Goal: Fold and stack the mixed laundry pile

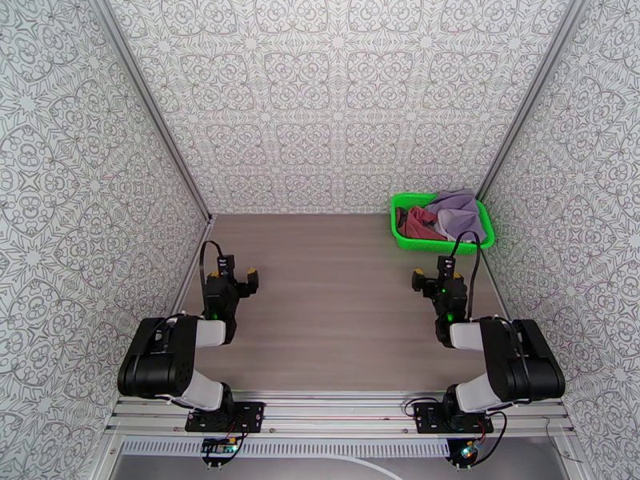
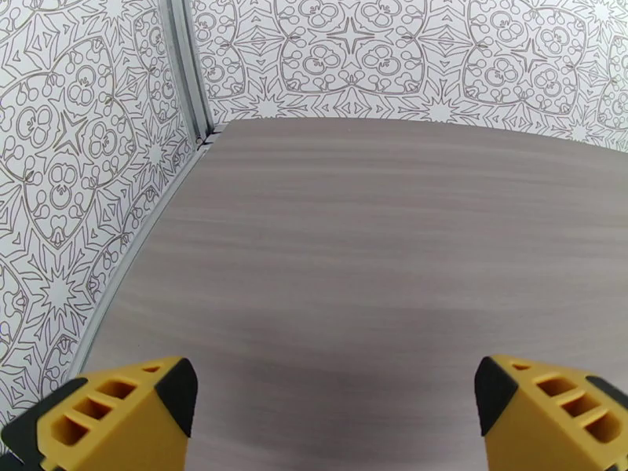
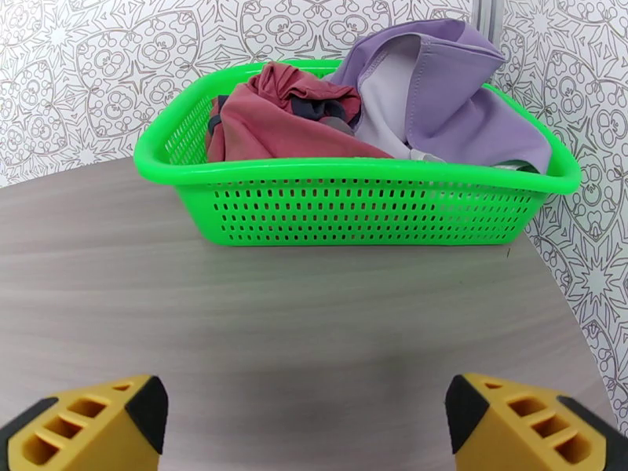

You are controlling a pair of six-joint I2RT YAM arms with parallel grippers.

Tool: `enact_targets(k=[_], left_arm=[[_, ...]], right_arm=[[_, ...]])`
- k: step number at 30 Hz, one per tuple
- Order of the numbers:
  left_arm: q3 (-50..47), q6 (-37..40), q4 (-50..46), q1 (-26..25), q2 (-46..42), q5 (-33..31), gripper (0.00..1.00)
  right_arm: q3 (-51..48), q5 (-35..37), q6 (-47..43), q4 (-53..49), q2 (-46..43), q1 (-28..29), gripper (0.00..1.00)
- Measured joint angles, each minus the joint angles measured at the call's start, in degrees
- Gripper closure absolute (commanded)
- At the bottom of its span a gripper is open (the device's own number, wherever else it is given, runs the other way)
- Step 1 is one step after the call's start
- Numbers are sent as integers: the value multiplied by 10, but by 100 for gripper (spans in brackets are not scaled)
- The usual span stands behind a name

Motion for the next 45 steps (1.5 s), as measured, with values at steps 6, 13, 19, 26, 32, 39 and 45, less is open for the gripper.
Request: enact_targets(k=[6,13,19,26,32,39,45], left_arm=[[0,0,0,-2,0,-2,1],[0,0,0,1,0,1,0],[0,0,0,2,0,3,1],[0,0,0,3,0,3,0],[0,0,0,5,0,5,1],[-19,16,-57,-61,-110,-90,1],[162,-65,-341,-123,-266,-173,1]], right_arm=[[0,0,0,0,0,0,1],[0,0,0,0,0,0,1],[0,0,0,0,0,0,1],[0,0,0,0,0,0,1],[0,0,0,0,0,0,1],[25,13,3,-187,-214,0,4],[285,41,48,-468,-306,0,4]])
